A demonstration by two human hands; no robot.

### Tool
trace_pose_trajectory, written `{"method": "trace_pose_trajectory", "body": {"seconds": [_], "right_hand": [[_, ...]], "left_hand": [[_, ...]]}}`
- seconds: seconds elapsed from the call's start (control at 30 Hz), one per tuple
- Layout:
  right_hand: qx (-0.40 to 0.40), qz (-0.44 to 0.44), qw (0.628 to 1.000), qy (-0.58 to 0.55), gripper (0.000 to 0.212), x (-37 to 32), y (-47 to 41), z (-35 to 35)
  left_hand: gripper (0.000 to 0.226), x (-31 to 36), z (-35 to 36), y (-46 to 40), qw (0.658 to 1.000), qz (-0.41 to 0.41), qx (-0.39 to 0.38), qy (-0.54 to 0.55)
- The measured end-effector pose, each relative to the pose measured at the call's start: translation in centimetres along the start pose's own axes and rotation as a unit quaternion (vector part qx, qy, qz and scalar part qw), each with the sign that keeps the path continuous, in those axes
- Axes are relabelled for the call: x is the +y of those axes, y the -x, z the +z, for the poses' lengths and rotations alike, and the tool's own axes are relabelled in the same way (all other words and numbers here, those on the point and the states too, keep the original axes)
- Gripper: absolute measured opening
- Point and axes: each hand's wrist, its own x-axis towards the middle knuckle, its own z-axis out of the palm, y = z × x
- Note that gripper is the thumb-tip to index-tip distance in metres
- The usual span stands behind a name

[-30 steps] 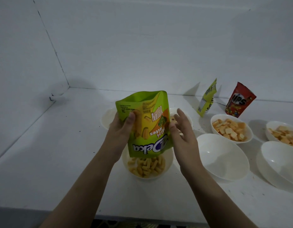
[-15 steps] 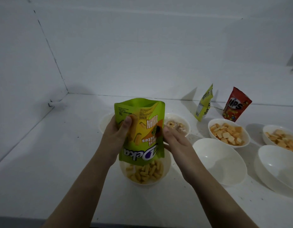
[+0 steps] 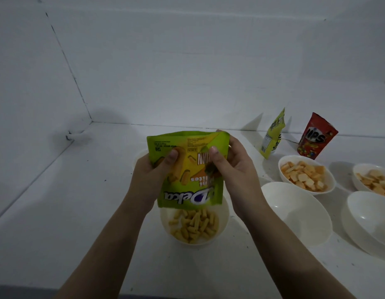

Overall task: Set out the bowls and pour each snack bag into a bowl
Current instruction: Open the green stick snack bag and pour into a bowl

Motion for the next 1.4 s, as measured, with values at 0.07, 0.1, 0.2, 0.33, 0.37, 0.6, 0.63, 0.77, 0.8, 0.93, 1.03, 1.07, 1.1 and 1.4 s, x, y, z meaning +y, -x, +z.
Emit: {"method": "trace_pose_trajectory", "body": {"seconds": [0.07, 0.1, 0.2, 0.33, 0.37, 0.6, 0.63, 0.77, 0.8, 0.93, 1.03, 1.07, 1.1, 1.4], "right_hand": [[0.013, 0.018, 1.0, -0.011, 0.039, 0.2, -0.2, 0.1], [0.023, 0.017, 1.0, -0.012, 0.026, 0.3, -0.3, 0.1], [0.052, -0.006, 0.999, 0.011, 0.005, 0.8, -0.7, -0.2], [0.034, -0.01, 0.999, 0.017, 0.005, 0.9, -0.4, -0.7], [0.019, -0.001, 1.0, 0.011, 0.005, 0.8, -0.3, -0.7], [-0.042, 0.033, 0.994, 0.091, 0.008, 1.0, 0.2, -0.9], [-0.053, 0.035, 0.992, 0.111, 0.009, 1.0, 0.2, -0.9], [-0.066, 0.062, 0.982, 0.165, 0.015, 1.9, 0.7, -0.8], [-0.059, 0.068, 0.984, 0.152, 0.015, 2.1, 0.8, -0.8], [-0.009, 0.063, 0.994, 0.091, 0.011, 1.7, 0.6, -1.1], [0.027, 0.044, 0.996, 0.066, 0.016, 0.7, 0.1, -1.3], [0.029, 0.037, 0.996, 0.072, 0.011, 0.5, -0.1, -1.4], [0.025, 0.031, 0.996, 0.079, 0.006, 0.4, -0.2, -1.3], [-0.015, 0.078, 0.985, 0.156, 0.009, 0.4, -1.0, -2.2]], "left_hand": [[0.028, -0.1, 0.0, 0.0, 1.0, 0.007, 0.011, -0.008], [0.027, -0.2, -0.1, 0.1, 1.0, 0.01, 0.012, -0.01], [0.026, 0.0, -0.1, 0.0, 0.999, 0.024, -0.009, -0.019], [0.017, 1.0, -0.4, -0.7, 0.997, 0.072, -0.014, -0.008], [0.014, 1.2, -0.4, -0.9, 0.996, 0.085, -0.007, -0.002], [0.008, 1.5, 0.1, -1.3, 0.99, 0.123, 0.022, 0.072], [0.009, 1.6, 0.0, -1.5, 0.988, 0.123, 0.023, 0.095], [0.009, 2.2, -0.2, -2.0, 0.986, 0.137, 0.032, 0.088], [0.01, 2.2, -0.2, -1.9, 0.987, 0.134, 0.024, 0.087], [0.021, 1.6, -0.7, -1.4, 0.992, 0.099, -0.057, 0.054], [0.029, -0.1, -1.1, -0.8, 0.993, 0.036, -0.113, 0.003], [0.027, -0.8, -1.1, -0.6, 0.993, 0.027, -0.118, -0.009], [0.026, -1.4, -1.1, -0.4, 0.993, 0.026, -0.112, -0.019], [0.043, -1.5, -2.6, -1.0, 0.994, 0.003, -0.106, 0.022]]}}
